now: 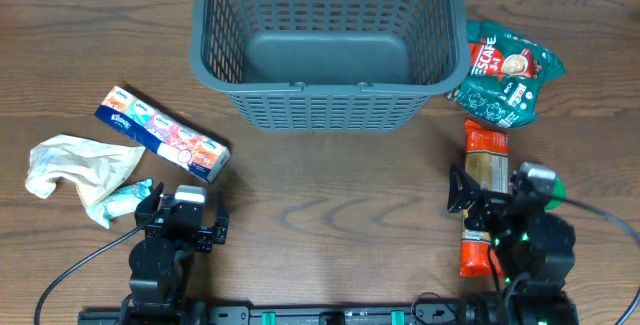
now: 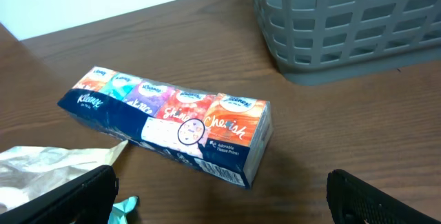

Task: Pack container
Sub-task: 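Move the right gripper to the green snack pouch and grasp it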

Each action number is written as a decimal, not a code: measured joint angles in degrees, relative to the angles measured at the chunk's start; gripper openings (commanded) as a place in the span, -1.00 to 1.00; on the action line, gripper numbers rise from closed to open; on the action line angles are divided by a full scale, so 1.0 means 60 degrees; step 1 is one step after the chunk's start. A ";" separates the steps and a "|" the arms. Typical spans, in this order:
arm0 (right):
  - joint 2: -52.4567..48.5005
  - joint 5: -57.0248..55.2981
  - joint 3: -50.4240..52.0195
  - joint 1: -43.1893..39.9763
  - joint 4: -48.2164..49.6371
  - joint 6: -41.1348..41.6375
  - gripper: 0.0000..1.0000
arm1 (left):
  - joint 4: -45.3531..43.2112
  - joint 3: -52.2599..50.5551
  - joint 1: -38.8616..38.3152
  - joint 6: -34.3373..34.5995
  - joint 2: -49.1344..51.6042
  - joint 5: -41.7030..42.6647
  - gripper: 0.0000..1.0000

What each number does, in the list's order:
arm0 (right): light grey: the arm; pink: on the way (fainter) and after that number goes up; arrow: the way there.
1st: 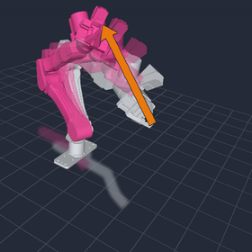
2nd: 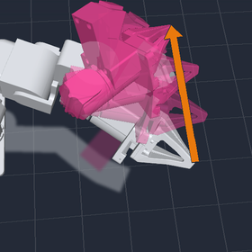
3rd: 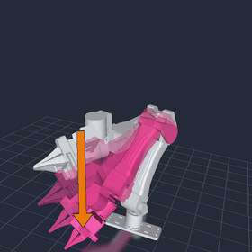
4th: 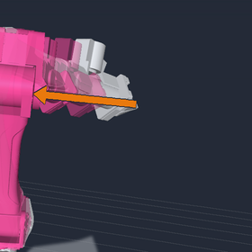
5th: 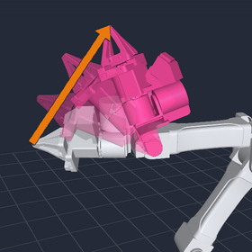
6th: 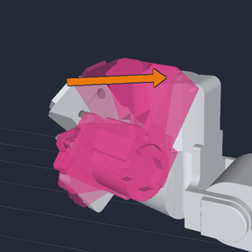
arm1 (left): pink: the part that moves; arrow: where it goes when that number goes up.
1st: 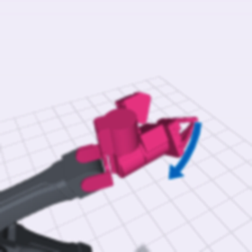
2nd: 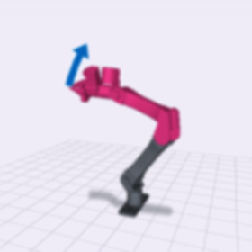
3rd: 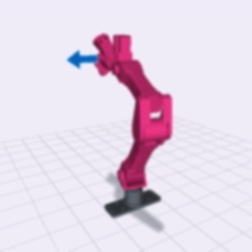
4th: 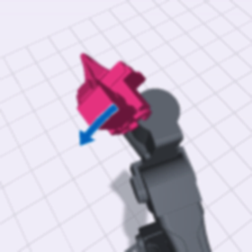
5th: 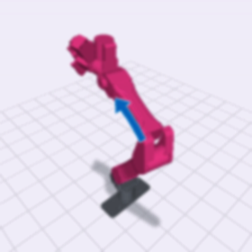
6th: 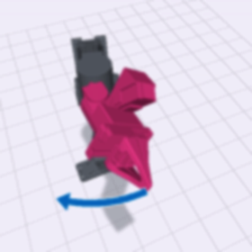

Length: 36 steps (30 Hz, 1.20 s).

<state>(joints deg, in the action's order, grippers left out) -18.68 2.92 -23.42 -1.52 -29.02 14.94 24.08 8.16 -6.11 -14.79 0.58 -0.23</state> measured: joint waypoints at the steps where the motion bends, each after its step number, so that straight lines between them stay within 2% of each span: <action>1: -0.0299 0.0029 -0.0306 0.0000 -0.0284 -0.0004 0.99 | 0.0004 -0.0004 0.0000 0.0000 0.0000 0.0000 0.97; 13: -0.4109 -0.0277 -0.5257 0.0000 -0.3836 -0.0339 0.99 | -0.0004 -0.0004 0.0000 0.0295 0.0000 0.0000 0.97; 16: -0.4586 -0.0812 -0.6189 0.0000 -0.4080 -0.0386 0.99 | -0.0007 -0.0004 0.0000 0.0368 0.0000 0.0000 0.97; 27: -0.4929 -0.1934 -0.6477 -0.0066 -0.4197 -0.0430 0.99 | -0.0007 -0.0004 0.0000 0.0433 0.0000 0.0000 0.97; 36: -0.7399 -0.2044 -0.8801 -0.1679 -0.4819 -0.0339 0.99 | -0.0004 -0.0004 0.0000 0.0433 0.0000 0.0000 0.97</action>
<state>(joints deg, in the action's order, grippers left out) -63.07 -9.34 -76.23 -11.60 -57.93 12.91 24.05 8.14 -6.11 -12.19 0.58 -0.23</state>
